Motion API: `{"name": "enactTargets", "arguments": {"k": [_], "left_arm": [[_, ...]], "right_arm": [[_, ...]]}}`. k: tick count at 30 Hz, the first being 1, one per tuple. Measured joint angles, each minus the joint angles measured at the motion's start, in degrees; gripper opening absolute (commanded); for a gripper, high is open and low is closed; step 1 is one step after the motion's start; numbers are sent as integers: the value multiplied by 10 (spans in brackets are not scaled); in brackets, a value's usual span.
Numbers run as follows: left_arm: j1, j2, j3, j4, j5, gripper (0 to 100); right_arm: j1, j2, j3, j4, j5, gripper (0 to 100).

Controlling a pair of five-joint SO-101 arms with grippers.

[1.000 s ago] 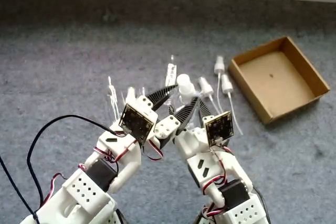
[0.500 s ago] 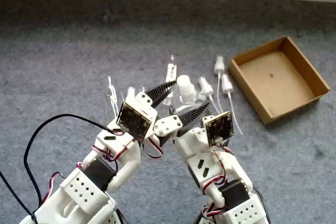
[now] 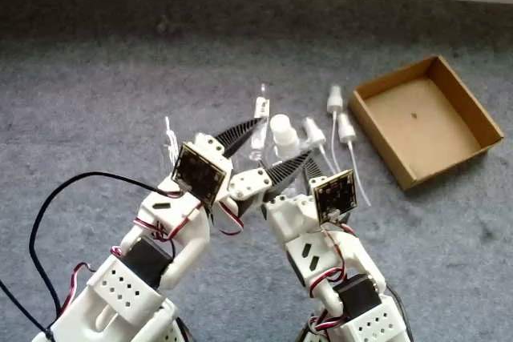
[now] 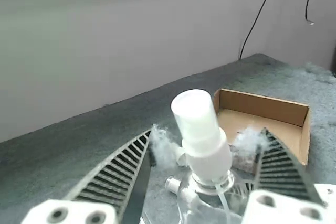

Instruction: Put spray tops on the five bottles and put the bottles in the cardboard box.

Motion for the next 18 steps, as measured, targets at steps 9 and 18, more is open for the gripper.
{"name": "enactTargets", "arguments": {"k": [9,18], "left_arm": [[-12,0,0,0,0,164],[-14,0,0,-37,0,5]], "right_arm": [[0,0,0,0,0,200],[0,0,0,0,0,200]]}}
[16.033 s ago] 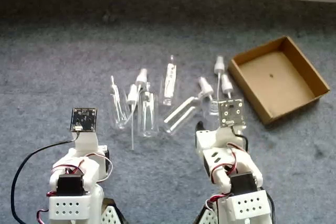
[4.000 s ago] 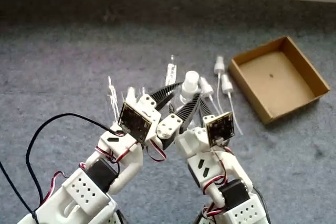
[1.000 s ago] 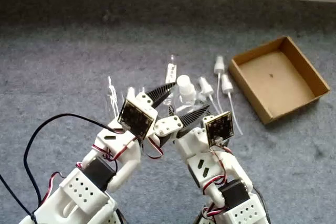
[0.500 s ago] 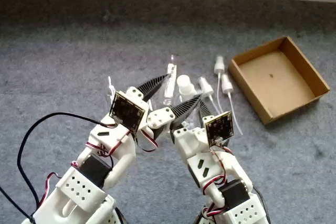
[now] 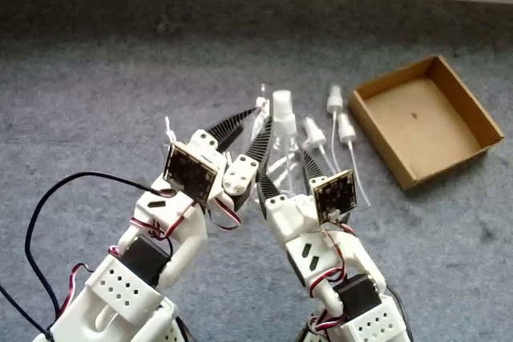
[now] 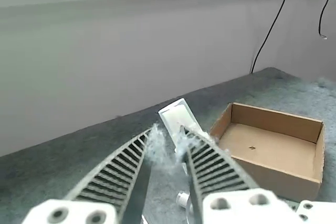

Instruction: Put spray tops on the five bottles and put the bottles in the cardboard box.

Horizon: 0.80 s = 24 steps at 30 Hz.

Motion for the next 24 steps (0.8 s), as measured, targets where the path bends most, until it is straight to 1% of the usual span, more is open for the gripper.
{"name": "enactTargets", "arguments": {"k": [2,7,18,23,24], "left_arm": [[3,0,0,-5,0,5],[41,0,0,-7,0,5],[40,-1,0,-7,0,5],[40,-63,0,-5,0,5],[40,-82,0,7,0,5]], "right_arm": [[0,0,0,0,0,200],[0,0,0,0,0,200],[0,0,0,0,0,200],[0,0,0,0,0,200],[0,0,0,0,0,200]]}}
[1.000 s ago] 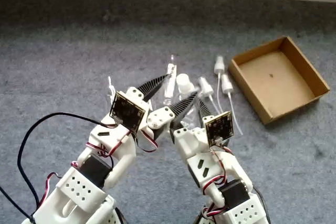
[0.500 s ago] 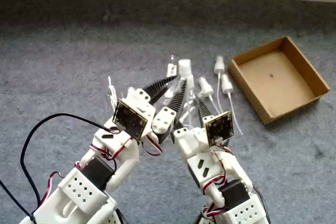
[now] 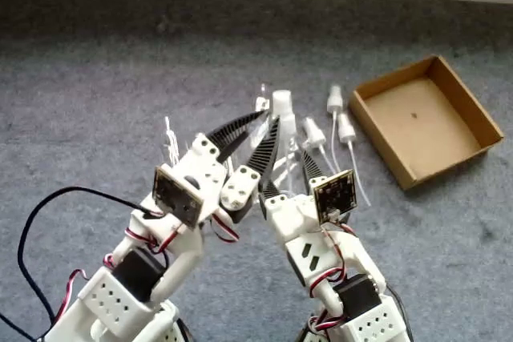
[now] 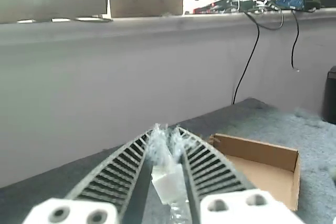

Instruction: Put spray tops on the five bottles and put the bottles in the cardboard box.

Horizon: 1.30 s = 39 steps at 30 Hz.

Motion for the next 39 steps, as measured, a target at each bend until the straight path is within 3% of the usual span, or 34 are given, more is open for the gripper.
{"name": "enactTargets", "arguments": {"k": [3,8,15,25,30,35,39], "left_arm": [[0,-54,0,76,0,5],[-32,-136,0,228,0,5],[-85,-221,0,353,0,5],[-95,-260,0,446,0,5],[-96,-260,0,488,0,5],[-96,-262,0,514,0,5],[-96,-262,10,518,0,5]], "right_arm": [[7,0,0,0,11,200],[78,0,0,0,65,200],[156,0,-11,0,76,200],[258,-1,-137,0,84,200],[302,-1,-202,-40,158,199],[343,102,-233,-70,188,199],[398,222,-266,-97,155,199]]}}
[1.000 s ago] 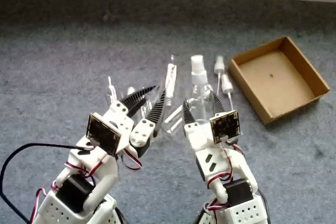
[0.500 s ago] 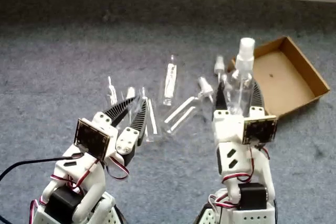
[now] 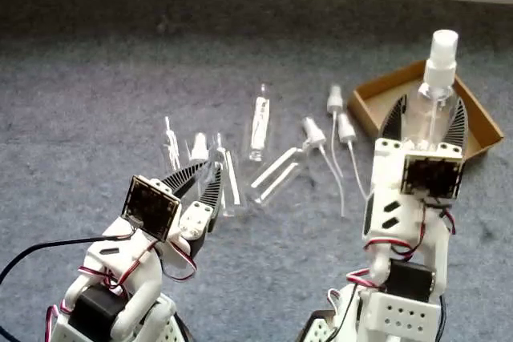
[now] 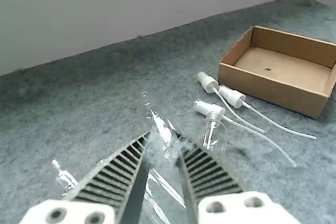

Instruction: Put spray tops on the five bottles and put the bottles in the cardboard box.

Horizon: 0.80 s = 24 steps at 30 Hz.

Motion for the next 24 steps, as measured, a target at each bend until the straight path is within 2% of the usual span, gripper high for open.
{"name": "enactTargets", "arguments": {"k": [5,9,18,24], "left_arm": [[0,6,61,0,0,5],[0,3,80,0,0,5],[0,3,124,0,0,5],[0,3,149,0,0,5]], "right_arm": [[49,137,-42,-9,-36,199],[55,215,-69,-11,-39,199],[58,312,-74,-204,-39,199],[63,439,-75,-313,-40,199]]}}
